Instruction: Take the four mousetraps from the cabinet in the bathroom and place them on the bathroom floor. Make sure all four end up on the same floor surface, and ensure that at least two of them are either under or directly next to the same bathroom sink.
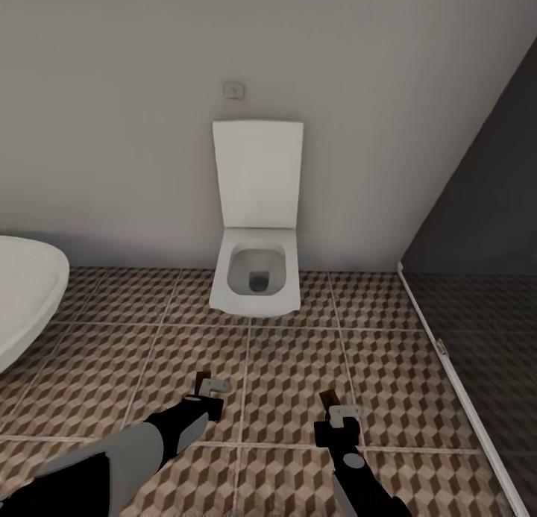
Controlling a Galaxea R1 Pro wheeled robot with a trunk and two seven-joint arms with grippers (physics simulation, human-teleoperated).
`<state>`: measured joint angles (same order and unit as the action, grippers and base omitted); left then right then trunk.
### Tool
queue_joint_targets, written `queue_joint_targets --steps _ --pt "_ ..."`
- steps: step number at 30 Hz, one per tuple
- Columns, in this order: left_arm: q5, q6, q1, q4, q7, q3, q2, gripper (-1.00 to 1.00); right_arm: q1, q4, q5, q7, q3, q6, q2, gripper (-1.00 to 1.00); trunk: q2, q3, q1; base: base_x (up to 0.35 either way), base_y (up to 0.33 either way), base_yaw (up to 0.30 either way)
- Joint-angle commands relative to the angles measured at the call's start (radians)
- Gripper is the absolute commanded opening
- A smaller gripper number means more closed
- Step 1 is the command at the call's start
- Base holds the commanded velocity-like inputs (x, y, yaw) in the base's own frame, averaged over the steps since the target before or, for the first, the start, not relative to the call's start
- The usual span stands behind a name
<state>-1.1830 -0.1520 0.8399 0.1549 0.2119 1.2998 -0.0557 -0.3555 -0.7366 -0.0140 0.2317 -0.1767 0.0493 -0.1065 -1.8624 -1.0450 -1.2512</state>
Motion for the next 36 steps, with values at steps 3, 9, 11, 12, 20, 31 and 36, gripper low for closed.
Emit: queue_joint_targets --steps 3,9,11,12,20,31,36 --pt "-0.001 -0.005 0.001 0.003 0.007 0.007 0.0 -1.0 0.0 -0.001 -0.003 0.008 -0.004 0.005 0.001 -1.0 -0.022 -0.015 -0.011 0.0 0.0 0.0" --pt "-0.001 -0.005 0.001 0.003 0.007 0.007 -0.001 -1.0 0.0 -0.001 -0.003 0.008 -0.004 0.004 0.001 -1.0 -0.064 -0.043 -0.034 0.0 0.0 0.0" --pt "-0.001 -0.005 0.001 0.003 0.007 0.007 -0.001 -1.0 0.0 -0.001 -0.003 0.008 -0.004 0.005 0.001 -1.0 -0.078 -0.053 -0.042 0.0 0.0 0.0" --pt "-0.001 -0.005 0.001 0.003 0.007 0.007 -0.001 -1.0 0.0 -0.001 -0.003 0.008 -0.004 0.005 0.001 -1.0 -0.085 -0.057 -0.046 0.0 0.0 0.0" --pt "-0.001 -0.005 0.001 0.003 0.007 0.007 -0.001 -1.0 0.0 -0.001 -0.003 0.008 -0.004 0.005 0.001 -1.0 -0.141 -0.095 -0.077 0.0 0.0 0.0" --pt "-0.001 -0.004 0.001 0.003 0.007 0.007 0.0 -1.0 0.0 -0.001 -0.003 0.008 -0.004 0.005 0.001 -1.0 -0.141 -0.113 -0.077 0.0 0.0 0.0" --pt "-0.001 -0.004 0.001 0.0 0.007 0.007 0.0 -1.0 0.0 -0.001 -0.003 0.008 -0.004 0.005 0.001 -1.0 -0.141 -0.121 -0.077 0.136 0.0 0.0"
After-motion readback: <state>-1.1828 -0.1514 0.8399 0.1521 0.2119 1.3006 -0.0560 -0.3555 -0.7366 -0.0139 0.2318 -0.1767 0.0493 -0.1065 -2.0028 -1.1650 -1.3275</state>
